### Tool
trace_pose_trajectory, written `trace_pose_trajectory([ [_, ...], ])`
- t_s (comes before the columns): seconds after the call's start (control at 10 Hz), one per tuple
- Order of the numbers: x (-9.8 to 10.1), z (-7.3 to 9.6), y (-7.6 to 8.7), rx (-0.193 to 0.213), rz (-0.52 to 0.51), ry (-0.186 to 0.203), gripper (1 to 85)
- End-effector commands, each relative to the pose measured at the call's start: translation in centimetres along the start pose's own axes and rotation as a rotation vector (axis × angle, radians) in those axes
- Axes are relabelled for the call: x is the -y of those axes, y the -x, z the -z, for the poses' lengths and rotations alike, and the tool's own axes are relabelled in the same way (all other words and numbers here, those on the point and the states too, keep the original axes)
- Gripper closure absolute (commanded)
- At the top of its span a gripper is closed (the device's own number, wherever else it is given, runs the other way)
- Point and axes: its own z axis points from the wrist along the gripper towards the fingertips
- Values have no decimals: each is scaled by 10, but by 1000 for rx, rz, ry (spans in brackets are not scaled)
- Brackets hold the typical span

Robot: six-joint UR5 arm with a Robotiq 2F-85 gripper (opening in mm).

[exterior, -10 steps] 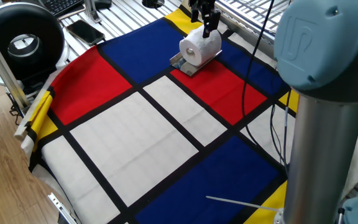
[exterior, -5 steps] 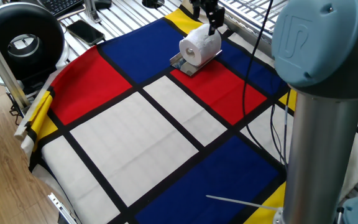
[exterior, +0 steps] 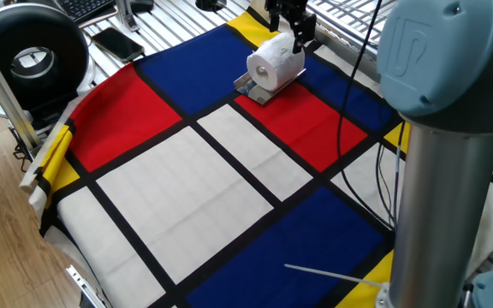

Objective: Take the roll of paper down from the shelf

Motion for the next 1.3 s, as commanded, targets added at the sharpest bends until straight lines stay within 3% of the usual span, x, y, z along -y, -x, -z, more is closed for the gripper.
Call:
trace_pose_trajectory([
  [0.0,2,3,2,36,-4,5,7],
  [0.2,6,3,-9,-6,73,-8,10],
  [0.8,1,1,0,13,132,12,7],
  [1.2,13,-16,4,-19,161,5,7],
])
